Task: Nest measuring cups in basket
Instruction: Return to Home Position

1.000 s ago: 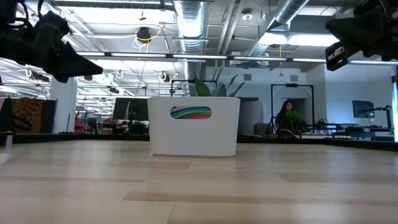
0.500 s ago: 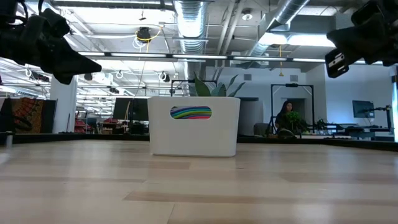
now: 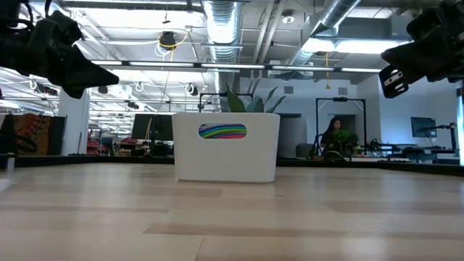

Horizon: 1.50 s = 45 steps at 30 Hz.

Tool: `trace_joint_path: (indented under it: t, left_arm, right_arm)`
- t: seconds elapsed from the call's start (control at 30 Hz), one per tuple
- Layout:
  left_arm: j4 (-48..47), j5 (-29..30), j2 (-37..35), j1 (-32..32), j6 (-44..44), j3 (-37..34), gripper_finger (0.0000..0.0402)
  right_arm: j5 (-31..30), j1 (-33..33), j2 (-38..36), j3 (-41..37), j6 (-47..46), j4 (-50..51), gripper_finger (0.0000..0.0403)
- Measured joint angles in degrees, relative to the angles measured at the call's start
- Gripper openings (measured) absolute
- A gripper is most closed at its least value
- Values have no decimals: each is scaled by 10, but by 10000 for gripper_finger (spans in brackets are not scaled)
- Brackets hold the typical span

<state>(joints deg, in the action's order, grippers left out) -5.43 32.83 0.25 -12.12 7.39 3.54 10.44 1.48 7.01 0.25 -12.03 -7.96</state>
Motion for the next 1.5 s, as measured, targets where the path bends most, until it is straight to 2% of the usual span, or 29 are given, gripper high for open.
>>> trace_joint_path:
  t: [0.33,0.9,1.5]
  left_arm:
    - [0,2,0,0,-52,0,2]
    - [-1,2,0,0,-47,0,2]
    - [-1,2,0,0,-46,0,2]
  right_arm:
    - [0,0,0,0,0,43,39]
    - [-1,0,0,0,0,52,27]
    - [-1,0,0,0,-1,54,39]
